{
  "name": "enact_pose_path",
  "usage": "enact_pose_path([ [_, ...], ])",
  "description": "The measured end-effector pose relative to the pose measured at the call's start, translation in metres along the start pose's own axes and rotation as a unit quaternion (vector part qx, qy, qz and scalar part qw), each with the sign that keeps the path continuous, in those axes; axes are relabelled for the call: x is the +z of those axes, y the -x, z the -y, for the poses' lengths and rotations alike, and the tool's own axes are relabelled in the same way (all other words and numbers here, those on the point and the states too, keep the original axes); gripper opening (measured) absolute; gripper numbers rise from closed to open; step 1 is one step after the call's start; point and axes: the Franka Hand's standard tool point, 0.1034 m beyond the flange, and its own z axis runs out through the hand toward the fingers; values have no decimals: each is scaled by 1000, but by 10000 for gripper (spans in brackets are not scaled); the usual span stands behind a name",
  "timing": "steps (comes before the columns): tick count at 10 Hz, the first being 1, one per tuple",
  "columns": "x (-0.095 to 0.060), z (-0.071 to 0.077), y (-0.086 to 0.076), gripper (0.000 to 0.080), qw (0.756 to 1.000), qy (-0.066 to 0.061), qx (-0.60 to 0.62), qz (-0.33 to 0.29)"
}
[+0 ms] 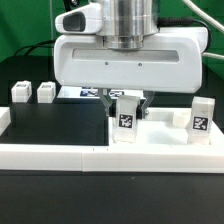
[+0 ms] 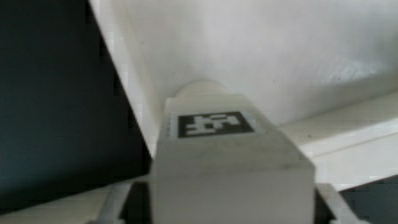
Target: Assemble square table
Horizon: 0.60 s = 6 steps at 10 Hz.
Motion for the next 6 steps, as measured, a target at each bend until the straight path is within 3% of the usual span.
enact_pose_path([
  [3,0,-2,-1,292,979,4,205,-1],
  [5,-1,-7,0,292,917,-8,399,15],
  [6,-1,-8,-1,293,907,-12,421,18],
])
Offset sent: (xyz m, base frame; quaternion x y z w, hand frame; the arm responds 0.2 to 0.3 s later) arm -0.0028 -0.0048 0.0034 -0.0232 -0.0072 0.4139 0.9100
